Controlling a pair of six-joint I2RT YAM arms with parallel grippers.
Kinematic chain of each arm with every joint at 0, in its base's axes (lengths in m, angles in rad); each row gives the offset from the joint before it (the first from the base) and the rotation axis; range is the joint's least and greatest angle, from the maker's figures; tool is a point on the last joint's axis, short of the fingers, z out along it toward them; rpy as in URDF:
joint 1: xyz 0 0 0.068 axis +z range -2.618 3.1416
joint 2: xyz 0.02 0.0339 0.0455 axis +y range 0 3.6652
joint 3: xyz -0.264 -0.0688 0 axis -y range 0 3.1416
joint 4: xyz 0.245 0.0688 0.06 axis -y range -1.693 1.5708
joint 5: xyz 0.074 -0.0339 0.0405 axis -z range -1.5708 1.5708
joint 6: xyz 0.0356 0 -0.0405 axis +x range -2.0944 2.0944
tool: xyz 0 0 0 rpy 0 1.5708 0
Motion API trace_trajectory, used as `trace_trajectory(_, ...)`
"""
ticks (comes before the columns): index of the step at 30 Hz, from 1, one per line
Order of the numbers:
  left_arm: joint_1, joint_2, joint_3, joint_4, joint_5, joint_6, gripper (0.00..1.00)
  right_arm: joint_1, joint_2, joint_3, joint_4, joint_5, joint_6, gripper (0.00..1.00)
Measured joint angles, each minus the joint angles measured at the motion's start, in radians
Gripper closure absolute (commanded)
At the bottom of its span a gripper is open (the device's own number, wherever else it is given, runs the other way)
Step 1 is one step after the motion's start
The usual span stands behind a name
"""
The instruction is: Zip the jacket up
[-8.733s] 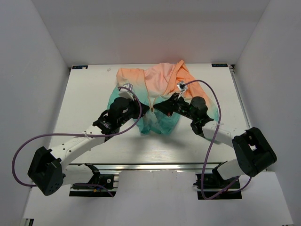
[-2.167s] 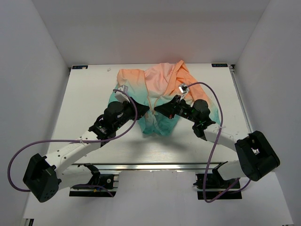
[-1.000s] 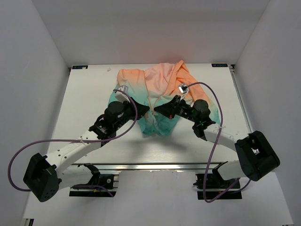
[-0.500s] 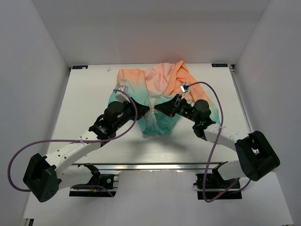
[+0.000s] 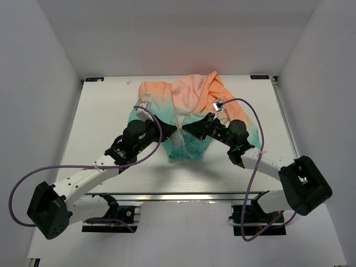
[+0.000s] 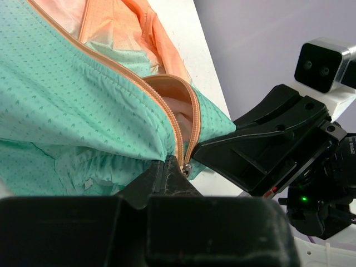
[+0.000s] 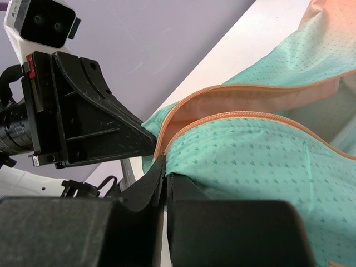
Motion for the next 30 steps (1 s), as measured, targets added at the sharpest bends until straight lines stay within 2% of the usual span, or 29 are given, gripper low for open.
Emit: trace_trajectory(30,0.0,-0.03,-0.013,-0.021,-0.027,-0.027,1.0,0.058,-0.051,-0.028,-0.023,0.073,-0.027,1.0)
